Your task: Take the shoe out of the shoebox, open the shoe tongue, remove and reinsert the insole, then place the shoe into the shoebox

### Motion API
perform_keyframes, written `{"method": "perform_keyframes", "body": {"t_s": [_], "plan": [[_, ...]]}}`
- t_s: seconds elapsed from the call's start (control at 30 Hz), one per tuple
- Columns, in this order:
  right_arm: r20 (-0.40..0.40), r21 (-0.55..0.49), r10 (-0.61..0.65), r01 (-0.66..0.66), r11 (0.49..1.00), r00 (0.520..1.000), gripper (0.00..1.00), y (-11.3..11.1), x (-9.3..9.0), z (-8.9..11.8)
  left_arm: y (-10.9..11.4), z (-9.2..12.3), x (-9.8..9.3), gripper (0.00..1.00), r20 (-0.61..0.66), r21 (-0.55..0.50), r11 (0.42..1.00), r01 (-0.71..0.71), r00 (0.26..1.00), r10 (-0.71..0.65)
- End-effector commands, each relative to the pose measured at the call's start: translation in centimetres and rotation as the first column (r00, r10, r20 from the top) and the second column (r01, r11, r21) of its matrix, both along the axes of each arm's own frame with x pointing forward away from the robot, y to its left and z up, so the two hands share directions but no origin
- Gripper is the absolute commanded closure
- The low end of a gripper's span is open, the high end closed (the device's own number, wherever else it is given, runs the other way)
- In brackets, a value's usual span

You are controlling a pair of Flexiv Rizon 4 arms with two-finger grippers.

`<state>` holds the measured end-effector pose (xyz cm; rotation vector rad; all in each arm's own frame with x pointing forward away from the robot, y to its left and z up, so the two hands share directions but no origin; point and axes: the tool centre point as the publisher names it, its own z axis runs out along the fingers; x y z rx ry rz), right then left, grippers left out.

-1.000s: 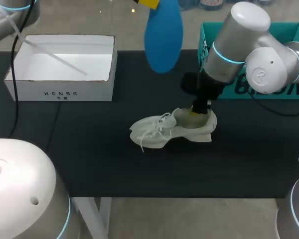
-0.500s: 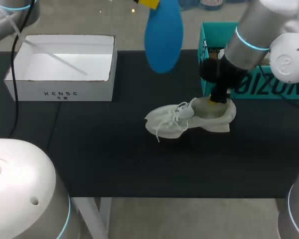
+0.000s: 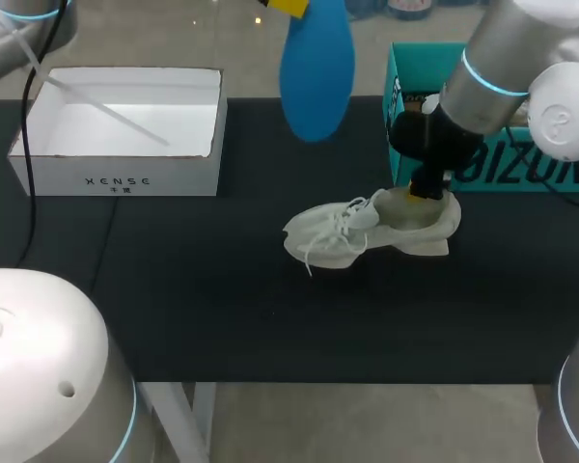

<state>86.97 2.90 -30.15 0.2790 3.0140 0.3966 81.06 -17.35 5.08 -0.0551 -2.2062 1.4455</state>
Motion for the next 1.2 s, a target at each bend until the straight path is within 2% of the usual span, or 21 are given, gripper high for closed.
{"method": "perform_keyframes", "body": {"t_s": [0.03,0.1,0.13,0.17,0.2,0.3,0.37,0.43,0.53,0.63,1.2], "plan": [[0.0,-0.001,0.0,0.0,1.0,1.0,1.0,0.0,0.0,0.1,0.1,0.0,-0.1,1.0,0.001,0.002,1.0,-0.003,1.0,0.003],[-0.067,0.048,-0.179,0.182,0.982,0.982,1.0,-0.4,0.2,-0.3,0.1,0.0,-0.1,1.0,0.001,0.002,1.0,-0.003,1.0,0.003],[-0.076,0.089,-0.261,0.268,0.959,0.962,1.0,-0.5,0.1,-0.4,0.1,0.0,-0.1,1.0,0.001,0.002,1.0,-0.003,1.0,0.003],[-0.122,0.124,-0.323,0.337,0.933,0.939,1.0,-0.7,0.0,-0.4,0.1,0.0,-0.1,1.0,0.001,0.002,1.0,-0.003,1.0,0.003],[-0.123,0.131,-0.376,0.391,0.911,0.918,1.0,-0.9,-0.3,-0.6,0.1,0.0,-0.1,1.0,0.001,0.002,1.0,-0.003,1.0,0.003],[-0.198,0.205,-0.515,0.549,0.811,0.834,1.0,-1.2,-0.9,-1.1,0.1,0.0,-0.1,1.0,0.001,0.002,1.0,-0.003,1.0,0.003],[-0.236,0.245,-0.61,0.654,0.715,0.756,1.0,-1.6,-1.1,-1.6,0.1,0.0,-0.1,1.0,0.001,0.002,1.0,-0.003,1.0,0.003],[-0.258,0.264,-0.659,0.707,0.656,0.707,1.0,-1.8,-1.4,-2.1,0.1,0.0,-0.1,1.0,0.001,0.002,1.0,-0.003,1.0,0.003],[-0.312,0.32,-0.717,0.78,0.538,0.623,1.0,-2.5,-2.0,-2.6,0.1,0.0,-0.1,1.0,0.001,0.002,1.0,-0.003,1.0,0.003],[-0.366,0.366,-0.736,0.816,0.448,0.569,1.0,-3.1,-2.4,-2.7,0.1,0.0,-0.1,1.0,0.001,0.002,1.0,-0.003,1.0,0.003],[-0.377,0.387,-0.724,0.808,0.444,0.578,1.0,-3.4,-2.7,-2.6,0.1,0.0,-0.1,1.0,0.001,0.002,1.0,-0.003,1.0,0.003]]}}
